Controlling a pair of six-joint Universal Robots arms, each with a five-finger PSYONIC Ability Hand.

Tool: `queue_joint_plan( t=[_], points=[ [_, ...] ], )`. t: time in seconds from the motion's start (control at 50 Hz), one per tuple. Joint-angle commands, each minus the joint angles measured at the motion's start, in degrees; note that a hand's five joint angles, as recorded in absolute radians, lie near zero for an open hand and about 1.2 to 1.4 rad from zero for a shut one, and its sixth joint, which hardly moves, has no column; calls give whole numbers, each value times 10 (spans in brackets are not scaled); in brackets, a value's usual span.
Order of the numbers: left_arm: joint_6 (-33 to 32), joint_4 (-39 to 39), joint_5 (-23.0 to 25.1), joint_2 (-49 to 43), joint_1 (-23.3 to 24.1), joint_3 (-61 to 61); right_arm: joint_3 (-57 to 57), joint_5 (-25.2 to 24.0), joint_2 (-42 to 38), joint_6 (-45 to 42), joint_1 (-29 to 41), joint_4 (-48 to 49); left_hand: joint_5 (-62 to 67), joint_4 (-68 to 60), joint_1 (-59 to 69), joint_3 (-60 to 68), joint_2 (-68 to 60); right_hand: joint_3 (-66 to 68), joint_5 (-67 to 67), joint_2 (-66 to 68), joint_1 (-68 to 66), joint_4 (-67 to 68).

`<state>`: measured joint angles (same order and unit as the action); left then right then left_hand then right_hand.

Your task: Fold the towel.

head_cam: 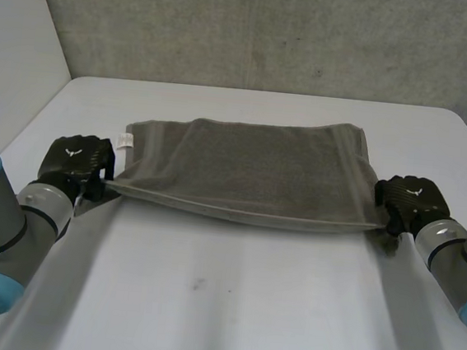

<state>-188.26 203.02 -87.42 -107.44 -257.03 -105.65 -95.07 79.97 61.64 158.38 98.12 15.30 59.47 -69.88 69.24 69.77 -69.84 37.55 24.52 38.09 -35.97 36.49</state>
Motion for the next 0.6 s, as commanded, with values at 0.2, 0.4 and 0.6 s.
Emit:
queue_joint_plan(
  t=[0.2,0.4,0.6],
  points=[
    [-1,0,3,1,-28,-7,-12,9,15,0,-23,-4,105,-101,108,102,-102,-9,21,-14,-7,2],
    [-1,0,3,1,-26,-13,-14,2,17,1,-21,-5,105,-101,108,102,-102,248,279,243,-264,259],
    [-4,-9,4,10,-16,-15,-28,-8,74,-8,-23,5,105,-101,108,102,-102,424,455,419,-440,435]
  ],
)
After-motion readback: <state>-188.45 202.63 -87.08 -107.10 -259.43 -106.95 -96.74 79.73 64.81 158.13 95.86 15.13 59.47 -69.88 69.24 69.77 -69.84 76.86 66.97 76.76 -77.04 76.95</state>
